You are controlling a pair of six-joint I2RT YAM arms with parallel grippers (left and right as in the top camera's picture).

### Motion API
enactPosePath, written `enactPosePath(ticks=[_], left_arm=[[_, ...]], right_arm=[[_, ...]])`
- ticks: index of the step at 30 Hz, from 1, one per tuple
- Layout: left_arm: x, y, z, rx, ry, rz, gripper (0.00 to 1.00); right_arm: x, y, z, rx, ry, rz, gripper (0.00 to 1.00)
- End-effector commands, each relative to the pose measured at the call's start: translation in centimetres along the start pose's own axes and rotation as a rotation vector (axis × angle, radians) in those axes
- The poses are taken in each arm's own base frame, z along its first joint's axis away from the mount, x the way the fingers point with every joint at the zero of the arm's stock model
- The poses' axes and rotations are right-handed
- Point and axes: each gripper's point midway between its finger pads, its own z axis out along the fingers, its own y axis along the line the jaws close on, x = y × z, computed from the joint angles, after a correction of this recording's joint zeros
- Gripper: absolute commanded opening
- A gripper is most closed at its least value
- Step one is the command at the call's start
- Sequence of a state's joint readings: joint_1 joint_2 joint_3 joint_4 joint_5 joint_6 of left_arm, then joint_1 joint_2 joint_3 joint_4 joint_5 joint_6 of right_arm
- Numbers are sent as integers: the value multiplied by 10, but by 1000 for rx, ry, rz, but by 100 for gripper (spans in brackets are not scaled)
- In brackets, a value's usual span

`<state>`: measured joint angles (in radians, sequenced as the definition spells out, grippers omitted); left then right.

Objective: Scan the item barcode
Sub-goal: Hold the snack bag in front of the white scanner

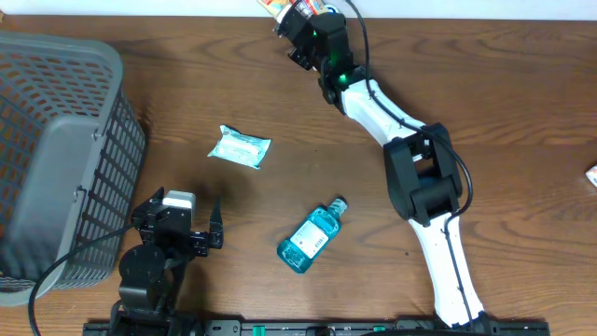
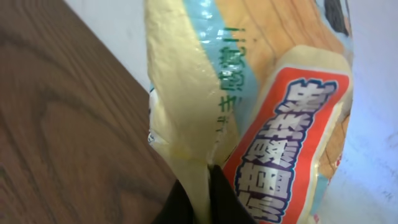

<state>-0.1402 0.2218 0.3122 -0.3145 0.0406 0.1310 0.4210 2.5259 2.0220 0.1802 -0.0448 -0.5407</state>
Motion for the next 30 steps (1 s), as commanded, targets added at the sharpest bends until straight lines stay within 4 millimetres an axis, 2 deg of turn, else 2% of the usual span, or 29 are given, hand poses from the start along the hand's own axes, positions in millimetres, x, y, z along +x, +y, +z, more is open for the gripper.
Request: enactPosePath(ticks=[1, 6, 8, 13, 19, 24, 30], left_arm=[[0, -1, 0, 4, -2, -1, 98], [0, -1, 0, 4, -2, -1, 98], [0, -1, 0, 4, -2, -1, 98], [0, -1, 0, 4, -2, -1, 98], [0, -1, 0, 4, -2, -1, 98], [0, -1, 0, 4, -2, -1, 98], [0, -1, 0, 4, -2, -1, 98]], right_arm=[[-3, -19, -1, 1, -27, 138, 1], [9, -45, -2, 101, 5, 148, 1], [13, -53, -3, 91, -6, 214, 1], [19, -40, -9, -144, -56, 370, 1], [37, -37, -12, -184, 6, 444, 1], [8, -6, -18, -359, -77, 501, 0], [-2, 3, -18, -380, -89, 543, 1]])
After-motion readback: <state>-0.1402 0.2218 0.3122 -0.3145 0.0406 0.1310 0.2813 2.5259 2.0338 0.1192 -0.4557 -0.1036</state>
